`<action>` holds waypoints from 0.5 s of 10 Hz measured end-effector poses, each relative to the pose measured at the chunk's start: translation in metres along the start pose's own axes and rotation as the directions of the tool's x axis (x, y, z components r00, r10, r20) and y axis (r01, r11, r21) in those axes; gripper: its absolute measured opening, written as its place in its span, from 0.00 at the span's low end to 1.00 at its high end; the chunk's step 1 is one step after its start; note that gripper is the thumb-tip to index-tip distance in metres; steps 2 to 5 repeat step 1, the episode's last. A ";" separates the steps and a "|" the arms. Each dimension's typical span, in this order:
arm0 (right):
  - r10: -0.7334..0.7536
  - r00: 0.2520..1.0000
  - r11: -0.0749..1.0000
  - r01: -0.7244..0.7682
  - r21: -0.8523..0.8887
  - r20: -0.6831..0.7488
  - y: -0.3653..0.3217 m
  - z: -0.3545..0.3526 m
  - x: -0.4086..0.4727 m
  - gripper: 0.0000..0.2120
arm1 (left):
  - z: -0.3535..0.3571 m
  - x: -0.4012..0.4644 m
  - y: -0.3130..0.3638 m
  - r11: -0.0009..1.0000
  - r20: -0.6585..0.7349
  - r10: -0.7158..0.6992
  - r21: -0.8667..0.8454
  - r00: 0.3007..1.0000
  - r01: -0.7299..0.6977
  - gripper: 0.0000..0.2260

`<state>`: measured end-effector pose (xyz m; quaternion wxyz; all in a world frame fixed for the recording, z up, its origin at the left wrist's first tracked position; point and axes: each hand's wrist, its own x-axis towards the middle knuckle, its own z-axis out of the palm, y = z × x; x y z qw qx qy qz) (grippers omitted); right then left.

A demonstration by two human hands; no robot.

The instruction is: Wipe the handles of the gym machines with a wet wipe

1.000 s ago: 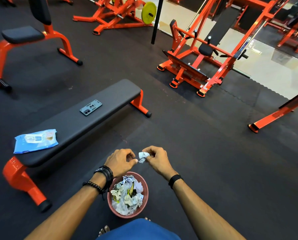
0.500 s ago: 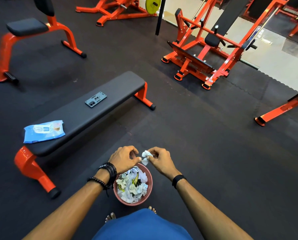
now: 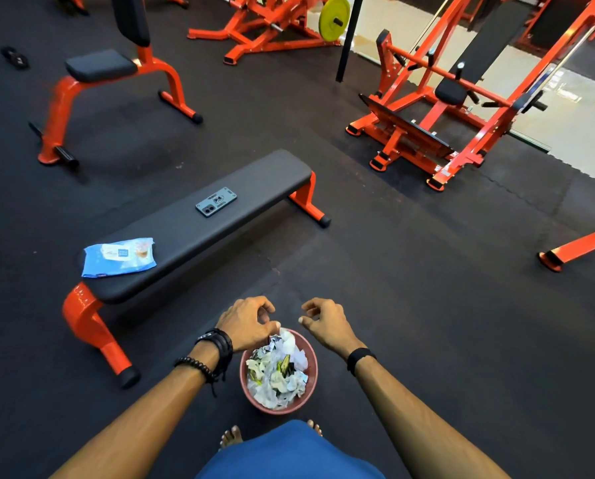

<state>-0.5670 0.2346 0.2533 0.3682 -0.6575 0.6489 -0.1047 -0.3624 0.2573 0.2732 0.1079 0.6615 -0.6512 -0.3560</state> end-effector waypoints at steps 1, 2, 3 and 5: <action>0.003 1.000 0.999 -0.002 0.049 -0.006 -0.001 0.000 0.001 0.12 | 0.003 0.000 -0.006 1.000 -0.024 -0.015 -0.013 1.000 0.014 0.14; 0.003 1.000 0.999 -0.002 0.049 -0.006 -0.001 0.000 0.001 0.12 | 0.003 0.000 -0.006 1.000 -0.024 -0.015 -0.013 1.000 0.014 0.14; 0.003 1.000 0.999 -0.002 0.049 -0.006 -0.001 0.000 0.001 0.12 | 0.003 0.000 -0.006 1.000 -0.024 -0.015 -0.013 1.000 0.014 0.14; 0.003 1.000 0.999 -0.002 0.049 -0.006 -0.001 0.000 0.001 0.12 | 0.003 0.000 -0.006 1.000 -0.024 -0.015 -0.013 1.000 0.014 0.14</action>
